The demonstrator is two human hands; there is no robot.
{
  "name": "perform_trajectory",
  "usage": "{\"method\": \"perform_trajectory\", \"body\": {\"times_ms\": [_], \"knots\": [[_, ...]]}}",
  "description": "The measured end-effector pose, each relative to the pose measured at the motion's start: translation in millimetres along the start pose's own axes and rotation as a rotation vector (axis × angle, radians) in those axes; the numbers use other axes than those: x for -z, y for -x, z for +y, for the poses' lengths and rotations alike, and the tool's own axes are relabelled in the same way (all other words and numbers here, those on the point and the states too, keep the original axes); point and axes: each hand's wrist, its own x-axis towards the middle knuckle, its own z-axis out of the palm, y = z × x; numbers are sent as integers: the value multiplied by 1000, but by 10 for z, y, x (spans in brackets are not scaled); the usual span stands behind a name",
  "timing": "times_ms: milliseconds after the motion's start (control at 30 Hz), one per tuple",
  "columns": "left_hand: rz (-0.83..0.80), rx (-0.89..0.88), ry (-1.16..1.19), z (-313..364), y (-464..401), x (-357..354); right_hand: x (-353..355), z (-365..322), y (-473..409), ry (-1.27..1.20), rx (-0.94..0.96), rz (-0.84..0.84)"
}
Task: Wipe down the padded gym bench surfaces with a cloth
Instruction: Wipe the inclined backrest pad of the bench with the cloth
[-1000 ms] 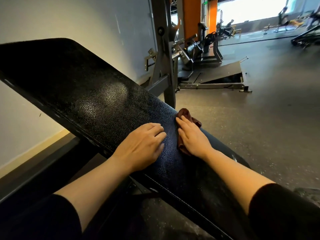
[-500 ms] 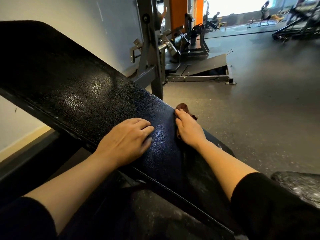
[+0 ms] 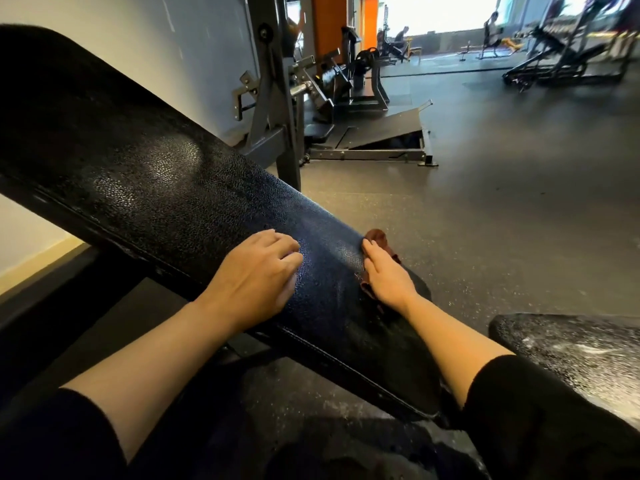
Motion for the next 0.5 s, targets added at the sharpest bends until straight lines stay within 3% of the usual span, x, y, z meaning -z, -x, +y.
{"method": "perform_trajectory", "body": {"times_ms": [100, 267, 333, 500], "knots": [[-44, -28, 14, 196, 91, -29, -49, -244, 11, -16, -5, 32], [-22, 38, 58, 290, 223, -56, -302, -793, 130, -68, 299, 19], [12, 64, 62, 323, 269, -86, -281, -541, 236, -78, 250, 57], [45, 74, 73, 423, 388, -109, -151, 67, 491, -84, -104, 106]]}}
